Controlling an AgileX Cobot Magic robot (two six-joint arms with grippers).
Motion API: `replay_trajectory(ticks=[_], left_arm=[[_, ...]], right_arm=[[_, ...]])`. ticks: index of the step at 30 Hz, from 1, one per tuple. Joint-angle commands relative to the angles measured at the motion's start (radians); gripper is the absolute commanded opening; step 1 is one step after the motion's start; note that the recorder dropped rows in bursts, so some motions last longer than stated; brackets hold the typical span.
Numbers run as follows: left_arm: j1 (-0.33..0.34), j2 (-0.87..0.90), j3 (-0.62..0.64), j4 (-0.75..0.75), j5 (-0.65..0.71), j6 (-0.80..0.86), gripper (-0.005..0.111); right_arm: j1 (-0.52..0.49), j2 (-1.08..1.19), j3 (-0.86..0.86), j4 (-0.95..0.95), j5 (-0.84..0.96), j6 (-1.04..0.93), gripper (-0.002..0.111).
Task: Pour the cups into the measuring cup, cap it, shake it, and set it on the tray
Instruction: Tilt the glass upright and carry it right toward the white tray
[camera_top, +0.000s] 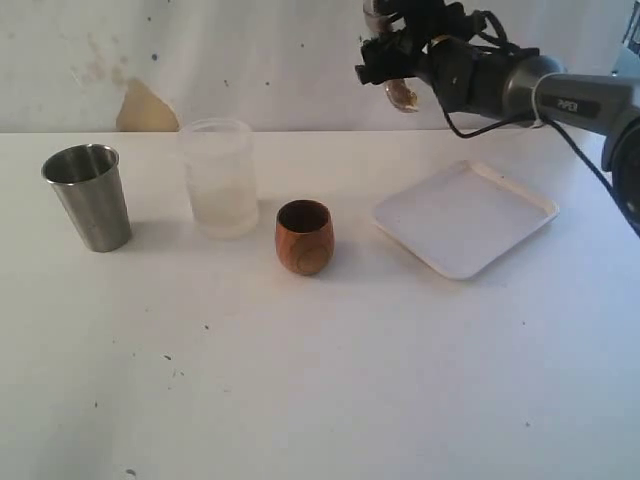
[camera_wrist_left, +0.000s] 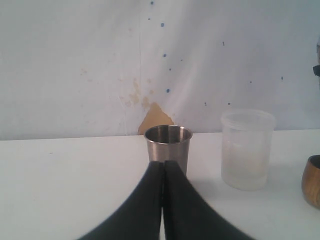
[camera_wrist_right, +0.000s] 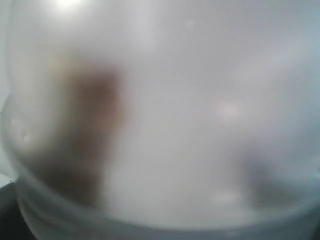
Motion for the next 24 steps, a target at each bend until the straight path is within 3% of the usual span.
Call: replay_trajectory(ticks=[1, 10, 16, 24], left_arm=[[-0.004, -0.004, 0.005, -0.009, -0.005, -0.001, 0.0], [-0.004, -0.004, 0.005, -0.009, -0.005, -0.001, 0.0], [-0.004, -0.004, 0.005, -0.009, -0.005, -0.001, 0.0], [-0.004, -0.004, 0.005, -0.009, -0.005, -0.001, 0.0]], right_arm=[[-0.031, -0.052, 0.07, 0.002, -0.076, 0.129, 0.0], [-0.057, -0.177, 0.327, -0.024, -0.24, 0.158, 0.0], [-0.074, -0.208, 0.511, -0.07, -0.426, 0.363, 0.0], [-0.074, -0.254, 0.665, -0.16, -0.472, 0.442, 0.0]])
